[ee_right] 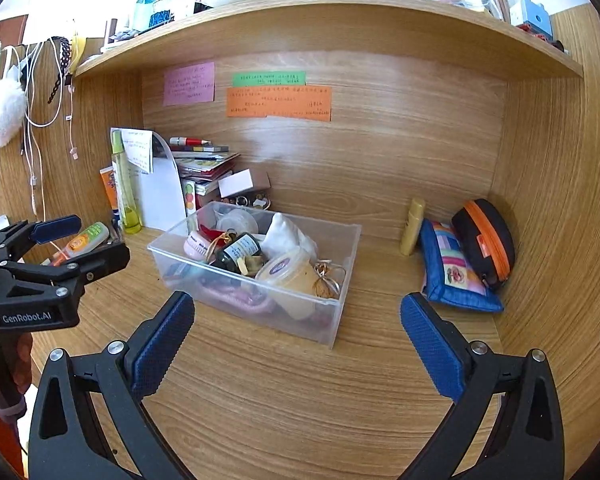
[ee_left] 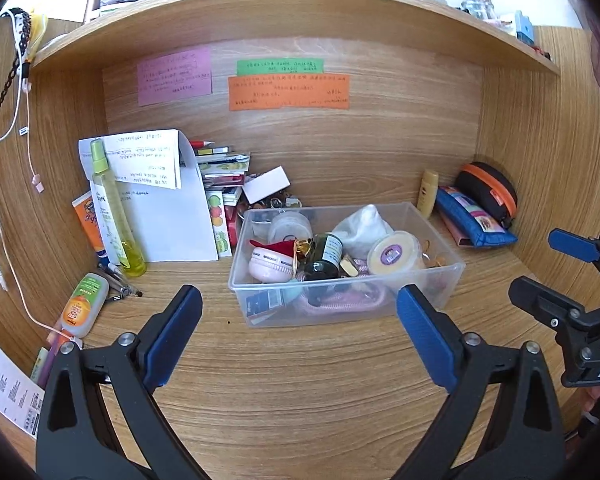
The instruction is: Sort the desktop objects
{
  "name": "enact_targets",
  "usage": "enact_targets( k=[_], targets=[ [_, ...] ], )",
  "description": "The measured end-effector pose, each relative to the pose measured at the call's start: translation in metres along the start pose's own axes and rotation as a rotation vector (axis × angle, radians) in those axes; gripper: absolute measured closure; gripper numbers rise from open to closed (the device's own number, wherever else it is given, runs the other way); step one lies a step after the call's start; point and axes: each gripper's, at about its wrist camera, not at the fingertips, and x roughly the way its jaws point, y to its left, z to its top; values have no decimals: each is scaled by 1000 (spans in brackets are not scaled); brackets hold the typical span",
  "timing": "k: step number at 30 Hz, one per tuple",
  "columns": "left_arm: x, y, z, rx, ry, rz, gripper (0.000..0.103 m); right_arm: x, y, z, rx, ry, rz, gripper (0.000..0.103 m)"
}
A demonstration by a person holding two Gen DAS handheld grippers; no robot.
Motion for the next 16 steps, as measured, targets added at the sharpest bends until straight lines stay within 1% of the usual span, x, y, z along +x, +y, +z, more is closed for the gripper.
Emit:
enact_targets(
  k=[8, 12, 16],
  targets=[
    [5, -8, 3, 30, -15, -10, 4, 5, -3, -1, 15, 12, 4, 0],
    [6, -9, 5, 24, -27, -29, 4, 10, -6, 0, 25, 24, 4, 0],
    [8, -10, 8, 27, -41, -19, 4, 15, -9, 0, 33, 39, 5, 0]
  ],
)
